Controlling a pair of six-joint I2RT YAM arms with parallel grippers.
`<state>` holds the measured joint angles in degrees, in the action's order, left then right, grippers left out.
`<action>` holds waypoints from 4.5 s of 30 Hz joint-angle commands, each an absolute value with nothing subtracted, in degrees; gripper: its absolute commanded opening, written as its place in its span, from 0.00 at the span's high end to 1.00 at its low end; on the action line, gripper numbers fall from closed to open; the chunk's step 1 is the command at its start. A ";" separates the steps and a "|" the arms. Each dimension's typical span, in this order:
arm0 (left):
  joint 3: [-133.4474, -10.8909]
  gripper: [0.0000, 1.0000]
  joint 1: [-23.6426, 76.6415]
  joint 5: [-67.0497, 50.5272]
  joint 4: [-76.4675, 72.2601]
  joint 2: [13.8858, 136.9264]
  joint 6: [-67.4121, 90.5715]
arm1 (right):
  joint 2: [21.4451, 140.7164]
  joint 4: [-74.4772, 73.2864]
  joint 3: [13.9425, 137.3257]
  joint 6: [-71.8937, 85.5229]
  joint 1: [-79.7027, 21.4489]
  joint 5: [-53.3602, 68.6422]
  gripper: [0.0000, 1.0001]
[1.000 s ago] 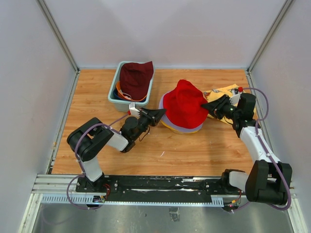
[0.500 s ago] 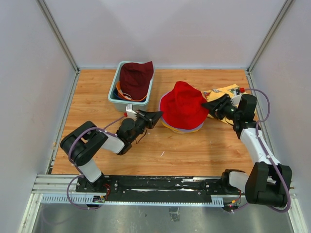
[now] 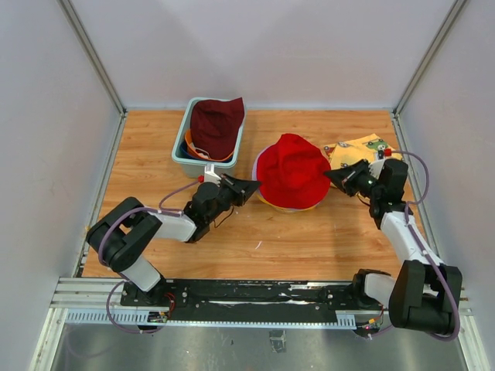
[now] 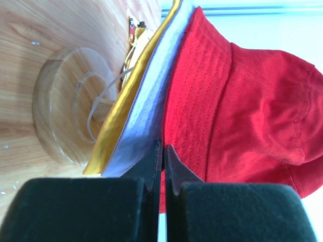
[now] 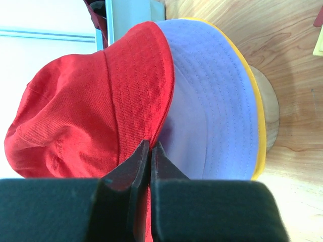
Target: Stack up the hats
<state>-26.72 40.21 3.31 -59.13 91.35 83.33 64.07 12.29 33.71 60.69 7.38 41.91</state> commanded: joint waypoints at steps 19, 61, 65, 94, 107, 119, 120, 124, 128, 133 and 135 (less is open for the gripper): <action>-34.57 0.99 38.81 -2.75 -35.31 92.23 72.64 | 68.23 14.66 29.68 57.34 8.42 39.28 0.99; -40.70 0.99 37.00 -6.94 -24.30 98.58 66.52 | 81.08 11.37 31.12 50.49 8.46 33.93 0.99; -41.69 0.99 37.00 -6.90 -22.97 98.57 65.49 | 81.12 11.20 31.44 50.45 8.51 34.01 0.99; -37.24 0.78 37.00 -3.30 -25.00 93.13 65.24 | 75.98 5.52 34.78 48.36 8.50 33.43 0.90; -35.48 0.41 33.11 0.59 -26.39 81.64 64.89 | 70.05 1.55 37.66 49.06 11.65 33.57 0.58; -43.90 0.33 29.44 -10.56 -37.78 88.27 63.42 | 73.55 8.32 43.64 55.49 13.31 34.76 0.55; -45.00 0.33 29.44 -11.26 -38.66 88.93 63.44 | 74.20 9.04 44.47 56.05 13.28 35.18 0.55; -49.63 0.32 29.44 -14.63 -38.69 92.25 62.87 | 77.34 11.32 48.17 57.15 12.87 37.24 0.53; -53.71 0.31 29.36 -16.60 -35.95 95.70 61.68 | 80.45 12.29 51.95 57.53 11.65 38.53 0.53; -56.42 0.31 29.36 -15.06 -29.13 97.08 58.22 | 82.94 13.02 54.66 57.90 10.24 38.59 0.52; -56.40 0.31 29.27 -13.91 -28.18 97.16 57.54 | 83.90 13.41 55.37 57.95 9.92 38.77 0.52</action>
<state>-55.05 29.52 -14.85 -32.21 96.66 61.19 82.46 11.20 53.04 57.19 11.25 37.54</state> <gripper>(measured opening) 0.686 0.482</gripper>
